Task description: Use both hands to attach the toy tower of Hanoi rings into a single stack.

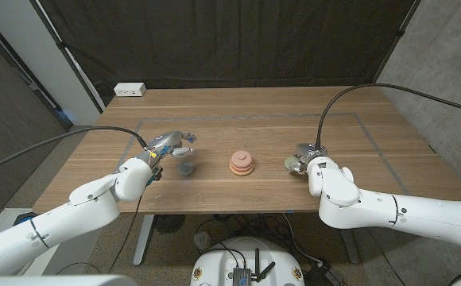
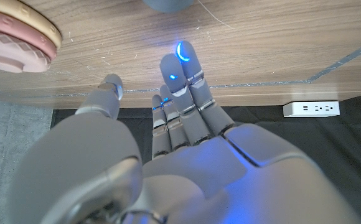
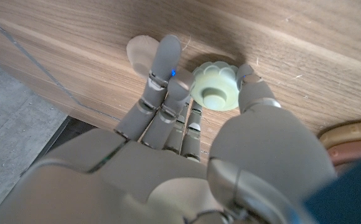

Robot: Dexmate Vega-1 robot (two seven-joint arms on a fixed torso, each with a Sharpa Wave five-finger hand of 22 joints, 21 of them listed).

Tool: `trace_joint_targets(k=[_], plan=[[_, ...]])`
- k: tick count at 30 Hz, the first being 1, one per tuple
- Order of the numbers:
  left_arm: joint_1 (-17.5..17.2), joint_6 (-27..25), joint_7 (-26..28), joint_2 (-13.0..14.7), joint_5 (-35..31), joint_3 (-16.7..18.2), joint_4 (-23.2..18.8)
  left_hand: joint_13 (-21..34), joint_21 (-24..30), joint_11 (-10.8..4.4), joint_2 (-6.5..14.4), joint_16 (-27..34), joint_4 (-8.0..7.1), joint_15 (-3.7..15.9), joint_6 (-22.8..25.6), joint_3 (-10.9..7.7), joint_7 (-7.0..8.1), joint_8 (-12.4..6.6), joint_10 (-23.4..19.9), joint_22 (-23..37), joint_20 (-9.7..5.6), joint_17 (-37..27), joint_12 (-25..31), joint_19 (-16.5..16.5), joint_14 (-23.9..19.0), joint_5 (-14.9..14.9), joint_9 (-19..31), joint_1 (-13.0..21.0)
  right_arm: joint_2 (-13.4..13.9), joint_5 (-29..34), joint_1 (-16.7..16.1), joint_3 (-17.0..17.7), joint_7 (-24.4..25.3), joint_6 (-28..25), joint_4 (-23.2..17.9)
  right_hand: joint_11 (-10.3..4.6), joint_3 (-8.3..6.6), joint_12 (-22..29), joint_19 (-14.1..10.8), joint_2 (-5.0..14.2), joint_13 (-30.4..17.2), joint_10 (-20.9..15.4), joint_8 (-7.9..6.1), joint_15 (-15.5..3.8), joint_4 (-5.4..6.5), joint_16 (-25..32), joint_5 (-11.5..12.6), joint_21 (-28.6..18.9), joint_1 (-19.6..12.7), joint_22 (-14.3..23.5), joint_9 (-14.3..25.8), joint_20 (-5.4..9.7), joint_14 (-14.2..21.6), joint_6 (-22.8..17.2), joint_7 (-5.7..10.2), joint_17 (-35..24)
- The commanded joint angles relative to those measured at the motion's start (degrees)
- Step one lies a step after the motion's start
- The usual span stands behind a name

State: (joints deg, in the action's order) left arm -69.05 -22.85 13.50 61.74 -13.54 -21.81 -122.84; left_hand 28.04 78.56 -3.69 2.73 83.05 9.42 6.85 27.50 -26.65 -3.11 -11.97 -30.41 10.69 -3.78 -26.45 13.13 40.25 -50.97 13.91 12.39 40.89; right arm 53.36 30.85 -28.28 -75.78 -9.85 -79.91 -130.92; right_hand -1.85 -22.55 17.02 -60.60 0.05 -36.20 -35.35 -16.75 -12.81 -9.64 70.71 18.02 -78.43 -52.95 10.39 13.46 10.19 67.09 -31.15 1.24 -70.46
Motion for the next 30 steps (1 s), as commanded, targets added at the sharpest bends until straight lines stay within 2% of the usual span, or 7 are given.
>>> trace_joint_targets(k=[1,13,21,30], plan=[[0.5,0.5,-0.4,-0.1,0.0,-0.3,0.4,0.1,0.4,0.13,0.2,-0.1,0.03,5.55,0.3,-0.34,-0.01,0.00,-0.5,0.0,-5.03,-0.1,-0.1,0.6,-0.5,0.4,0.2,-0.1,0.7,2.6,-0.7,0.8,-0.5,-0.1,-1.4,-6.61,-1.10,0.4,-0.6,2.55,-0.3,-7.5,-0.21,0.17,0.52,0.6,0.4,-0.5,-1.5,0.1,0.3,2.47,0.8,-2.9,2.64,-0.1],[1.0,0.4,-0.7,-0.4,-0.1,-0.6,0.6,0.1,0.4,0.14,0.3,-0.1,0.06,5.55,0.4,-0.60,-0.12,0.03,-0.7,0.0,-5.14,-0.2,-0.1,0.6,-0.4,0.4,0.3,-0.4,1.0,12.3,-1.1,1.1,-9.1,-0.1,-2.8,-6.40,-1.35,0.3,-0.9,2.67,-0.6,-8.0,-0.14,0.20,0.63,1.3,0.4,-0.4,-1.3,0.0,0.3,2.46,0.9,-3.1,2.86,-0.1],[1.0,0.5,-0.5,-0.9,0.4,-0.6,0.9,0.2,0.4,0.06,0.3,-0.1,0.08,5.55,0.7,-0.75,-0.09,-0.04,-0.9,0.0,-5.05,-0.2,0.0,0.5,-0.4,0.4,0.3,-0.5,1.6,15.1,-0.8,1.2,-10.7,-0.1,-4.8,-6.48,-1.55,0.2,-1.2,2.75,-0.8,-8.4,-0.16,0.20,0.69,1.8,0.4,-0.4,-1.0,0.1,0.3,2.47,1.0,-3.5,2.88,-0.1],[1.3,0.3,-0.6,-0.8,0.4,-0.7,0.9,0.3,0.5,0.18,0.2,-0.1,0.14,5.56,0.7,-0.96,-0.12,0.01,-1.0,0.0,-5.18,-0.2,-0.1,0.6,-0.5,0.4,0.3,-0.6,2.3,17.0,0.7,-0.3,-11.5,0.1,-6.3,-6.42,-1.71,0.0,-1.3,2.76,-0.9,-8.5,-0.33,0.21,0.73,2.2,0.4,-0.3,-0.8,0.0,0.3,2.47,1.0,-4.2,2.95,-0.1]])
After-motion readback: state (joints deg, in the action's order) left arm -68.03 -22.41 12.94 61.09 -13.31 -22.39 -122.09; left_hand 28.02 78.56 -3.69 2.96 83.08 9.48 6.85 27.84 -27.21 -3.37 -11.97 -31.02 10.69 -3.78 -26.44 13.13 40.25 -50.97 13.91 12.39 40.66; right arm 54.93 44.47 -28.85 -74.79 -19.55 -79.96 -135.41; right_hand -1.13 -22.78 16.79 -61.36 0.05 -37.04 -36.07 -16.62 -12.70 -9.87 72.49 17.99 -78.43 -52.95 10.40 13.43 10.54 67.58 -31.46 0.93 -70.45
